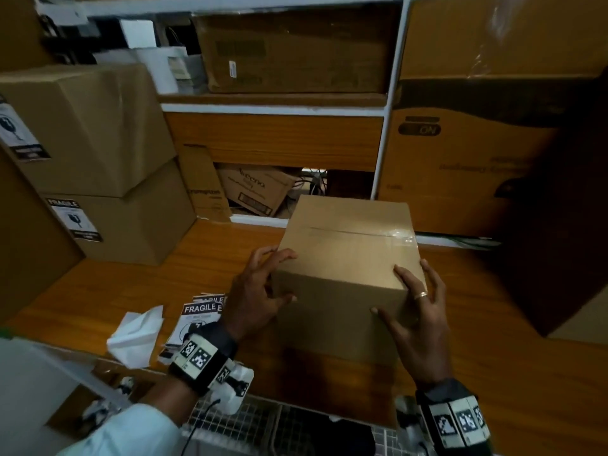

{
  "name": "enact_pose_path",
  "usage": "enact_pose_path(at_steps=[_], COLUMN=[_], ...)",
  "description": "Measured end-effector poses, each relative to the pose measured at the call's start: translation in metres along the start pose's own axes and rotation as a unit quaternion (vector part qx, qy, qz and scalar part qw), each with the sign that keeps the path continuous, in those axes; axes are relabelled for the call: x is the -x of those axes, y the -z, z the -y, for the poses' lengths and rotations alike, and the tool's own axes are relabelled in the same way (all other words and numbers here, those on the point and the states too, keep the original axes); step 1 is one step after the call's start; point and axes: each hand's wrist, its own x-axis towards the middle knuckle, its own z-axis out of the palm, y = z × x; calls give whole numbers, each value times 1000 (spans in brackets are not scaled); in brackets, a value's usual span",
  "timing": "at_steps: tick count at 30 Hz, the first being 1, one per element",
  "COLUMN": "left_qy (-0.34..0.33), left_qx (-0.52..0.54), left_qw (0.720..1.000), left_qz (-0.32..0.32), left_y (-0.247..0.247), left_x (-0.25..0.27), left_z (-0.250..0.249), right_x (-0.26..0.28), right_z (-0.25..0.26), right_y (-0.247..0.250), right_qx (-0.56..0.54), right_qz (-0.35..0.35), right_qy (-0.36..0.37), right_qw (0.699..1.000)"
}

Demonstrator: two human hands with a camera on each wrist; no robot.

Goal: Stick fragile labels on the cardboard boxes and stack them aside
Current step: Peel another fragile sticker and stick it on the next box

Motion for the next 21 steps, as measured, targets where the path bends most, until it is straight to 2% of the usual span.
enact_pose_path(at_steps=[8, 11, 13, 15, 18, 21], left_qy=[-10, -26, -27, -15, 15, 71], left_qx=[0, 20, 37, 60, 137, 167], left_qw=[1000, 999, 999, 998, 990, 983], left_qz=[-15, -4, -4, -4, -6, -24], left_y=[-12, -8, -1, 7, 24, 48], left_x=[-9, -4, 5, 22, 49, 74], left_z=[4, 7, 9, 17, 42, 83], right_x=[-7, -2, 1, 9, 23, 41], right_z=[-13, -2, 14, 31, 57, 80], right_y=[-5, -9, -13, -19, -32, -61], right_qx=[3, -1, 31, 113, 215, 196], right_qz=[-17, -32, -38, -56, -99, -97], right_qy=[5, -20, -49, -58, -5, 49], right_qw=[1000, 999, 998, 990, 972, 975])
